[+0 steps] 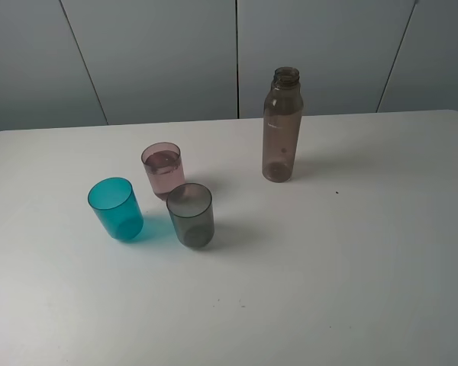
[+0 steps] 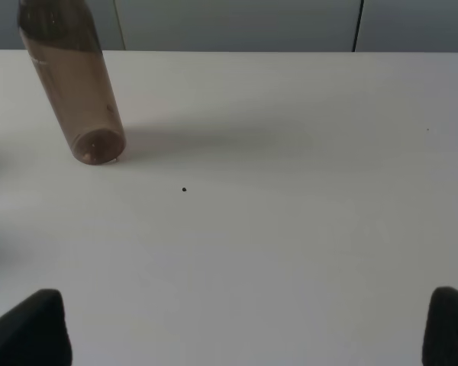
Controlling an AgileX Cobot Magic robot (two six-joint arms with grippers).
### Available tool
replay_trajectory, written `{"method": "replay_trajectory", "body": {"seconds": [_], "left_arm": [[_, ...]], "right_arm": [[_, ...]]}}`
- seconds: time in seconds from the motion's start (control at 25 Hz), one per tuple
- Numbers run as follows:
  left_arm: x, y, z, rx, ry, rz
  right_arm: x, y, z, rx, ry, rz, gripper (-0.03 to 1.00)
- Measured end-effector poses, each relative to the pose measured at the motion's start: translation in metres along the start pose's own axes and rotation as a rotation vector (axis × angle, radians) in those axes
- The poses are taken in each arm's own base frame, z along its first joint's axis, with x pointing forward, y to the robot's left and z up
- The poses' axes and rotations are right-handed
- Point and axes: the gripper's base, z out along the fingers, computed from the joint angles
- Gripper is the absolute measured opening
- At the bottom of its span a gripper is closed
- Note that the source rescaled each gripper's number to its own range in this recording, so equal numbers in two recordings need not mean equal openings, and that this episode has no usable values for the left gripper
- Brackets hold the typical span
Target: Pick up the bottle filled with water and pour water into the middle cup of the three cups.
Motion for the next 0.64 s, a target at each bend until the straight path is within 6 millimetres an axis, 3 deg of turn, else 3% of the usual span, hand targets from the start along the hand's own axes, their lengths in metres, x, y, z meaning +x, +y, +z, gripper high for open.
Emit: {"method": "replay_trajectory", "body": {"seconds": [0.64], "left_arm": [[0.0,0.0,0.0,0.0,0.0,0.0]], "right_arm": [[0.0,0.0,0.0,0.0,0.0,0.0,1.0]]}}
